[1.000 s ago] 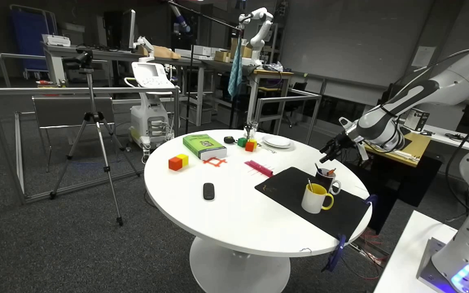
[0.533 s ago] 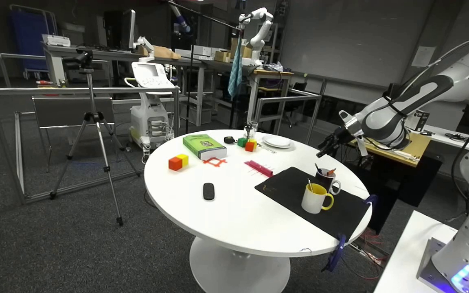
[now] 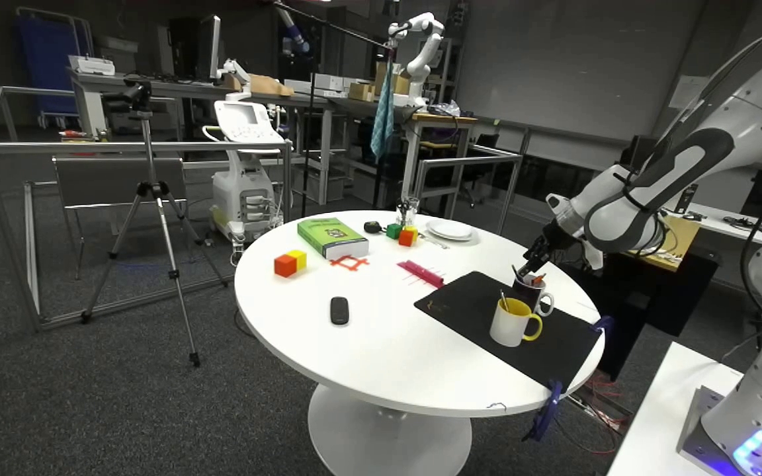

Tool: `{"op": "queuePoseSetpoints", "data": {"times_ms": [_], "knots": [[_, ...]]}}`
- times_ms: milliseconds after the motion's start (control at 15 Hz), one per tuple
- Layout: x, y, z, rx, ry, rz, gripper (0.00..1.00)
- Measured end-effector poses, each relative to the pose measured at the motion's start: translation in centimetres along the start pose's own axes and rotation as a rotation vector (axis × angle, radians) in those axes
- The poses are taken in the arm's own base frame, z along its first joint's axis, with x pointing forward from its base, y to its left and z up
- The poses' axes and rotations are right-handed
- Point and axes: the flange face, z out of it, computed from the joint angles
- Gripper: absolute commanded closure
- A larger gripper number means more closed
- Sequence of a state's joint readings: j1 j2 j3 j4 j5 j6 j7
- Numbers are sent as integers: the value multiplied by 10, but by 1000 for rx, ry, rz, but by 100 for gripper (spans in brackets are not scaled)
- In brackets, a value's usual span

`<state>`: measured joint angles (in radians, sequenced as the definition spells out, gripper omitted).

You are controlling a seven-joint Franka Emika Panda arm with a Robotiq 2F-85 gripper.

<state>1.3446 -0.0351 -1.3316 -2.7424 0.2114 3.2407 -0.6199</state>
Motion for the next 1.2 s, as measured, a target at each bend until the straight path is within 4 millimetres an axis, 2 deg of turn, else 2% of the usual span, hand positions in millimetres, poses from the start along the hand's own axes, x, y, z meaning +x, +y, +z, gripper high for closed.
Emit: {"op": "queuePoseSetpoints", "data": {"times_ms": [200, 467, 733, 933, 1200], "knots": [[-1, -12, 6, 3, -43, 13, 0], [-1, -12, 6, 3, -44, 6, 0], [2, -14, 8, -24, -29, 101, 0], [-2, -16, 16, -80, -19, 146, 0], [-8, -33, 31, -121, -42, 165, 0]]}}
